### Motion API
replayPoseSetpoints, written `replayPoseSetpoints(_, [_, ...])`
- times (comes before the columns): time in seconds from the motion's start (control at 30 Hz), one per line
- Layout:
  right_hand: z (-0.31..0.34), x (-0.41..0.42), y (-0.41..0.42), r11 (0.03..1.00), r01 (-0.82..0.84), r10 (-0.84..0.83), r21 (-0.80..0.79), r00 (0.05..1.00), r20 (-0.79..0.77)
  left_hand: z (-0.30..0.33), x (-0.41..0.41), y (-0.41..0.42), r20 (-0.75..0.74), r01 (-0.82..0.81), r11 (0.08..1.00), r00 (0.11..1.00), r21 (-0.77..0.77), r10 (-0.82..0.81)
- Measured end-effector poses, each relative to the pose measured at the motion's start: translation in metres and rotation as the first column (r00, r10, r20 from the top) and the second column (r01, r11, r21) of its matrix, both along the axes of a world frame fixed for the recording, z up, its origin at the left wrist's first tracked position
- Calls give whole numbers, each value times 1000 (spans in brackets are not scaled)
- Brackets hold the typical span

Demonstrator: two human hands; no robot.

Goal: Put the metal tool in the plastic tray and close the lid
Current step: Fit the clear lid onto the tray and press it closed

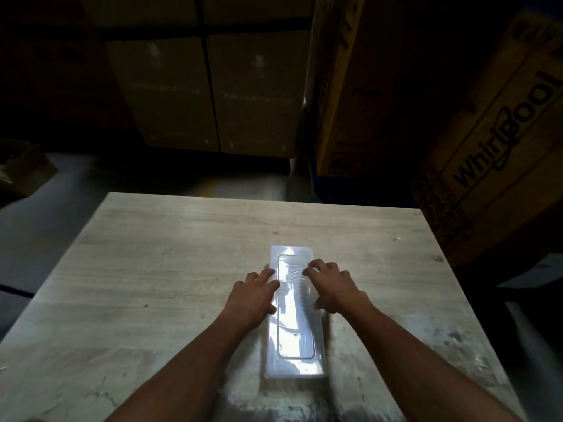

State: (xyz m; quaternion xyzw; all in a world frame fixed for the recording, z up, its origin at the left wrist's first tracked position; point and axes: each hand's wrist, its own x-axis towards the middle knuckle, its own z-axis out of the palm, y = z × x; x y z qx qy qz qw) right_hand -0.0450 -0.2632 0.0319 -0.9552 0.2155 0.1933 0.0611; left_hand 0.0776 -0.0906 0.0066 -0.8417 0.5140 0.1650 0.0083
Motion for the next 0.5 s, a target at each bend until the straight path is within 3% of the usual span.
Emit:
replayPoseSetpoints(0.2, [-3,-1,-4,996,54,-52,73,998,-31,2,5,-7,45,4,1000,999,-4,-3])
replayPoseSetpoints(0.5, [-8,4,-10,993,53,-43,103,995,-92,4,14,-15,-13,-11,997,1000,77,12])
